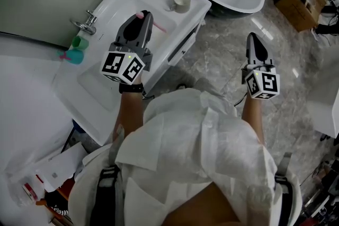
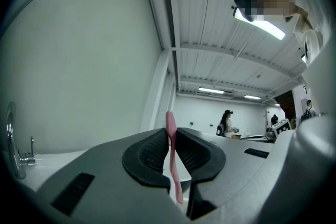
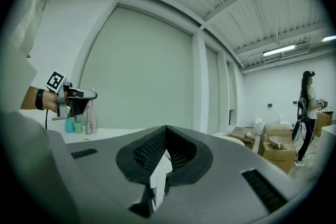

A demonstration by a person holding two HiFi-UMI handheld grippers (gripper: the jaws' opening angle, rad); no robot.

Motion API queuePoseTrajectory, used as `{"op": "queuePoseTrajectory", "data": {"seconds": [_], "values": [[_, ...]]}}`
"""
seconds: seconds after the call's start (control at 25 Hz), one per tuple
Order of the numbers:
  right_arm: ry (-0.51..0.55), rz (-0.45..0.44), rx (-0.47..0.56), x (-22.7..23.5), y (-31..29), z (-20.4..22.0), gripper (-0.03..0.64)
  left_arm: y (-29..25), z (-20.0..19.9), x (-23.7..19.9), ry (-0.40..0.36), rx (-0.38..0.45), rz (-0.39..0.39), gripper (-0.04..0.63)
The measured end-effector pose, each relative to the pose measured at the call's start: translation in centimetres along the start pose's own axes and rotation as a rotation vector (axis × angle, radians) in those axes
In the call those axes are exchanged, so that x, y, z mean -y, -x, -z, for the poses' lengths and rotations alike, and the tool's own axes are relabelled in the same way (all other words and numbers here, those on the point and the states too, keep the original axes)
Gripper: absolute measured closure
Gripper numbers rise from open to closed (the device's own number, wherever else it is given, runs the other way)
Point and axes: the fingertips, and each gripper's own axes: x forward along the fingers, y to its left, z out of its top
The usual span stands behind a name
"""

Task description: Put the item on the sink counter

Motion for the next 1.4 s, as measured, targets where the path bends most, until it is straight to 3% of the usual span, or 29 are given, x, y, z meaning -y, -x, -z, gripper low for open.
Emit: {"op": "queuePoseTrajectory", "data": {"seconds": [0.52,1.04,1.4], "values": [[-0.010,-0.115,0.000,2.9,-10.1,0.3,0.607,-4.1,1.5,-4.0,0.009,-0.020,-0.104,0.545],[-0.016,-0.359,-0.015,6.7,-24.9,0.7,0.607,-14.4,3.2,-7.1,0.020,-0.023,-0.244,0.545],[-0.010,-0.522,-0.026,7.0,-31.8,1.7,0.607,-19.7,6.2,-7.6,0.010,-0.046,-0.325,0.544]]}}
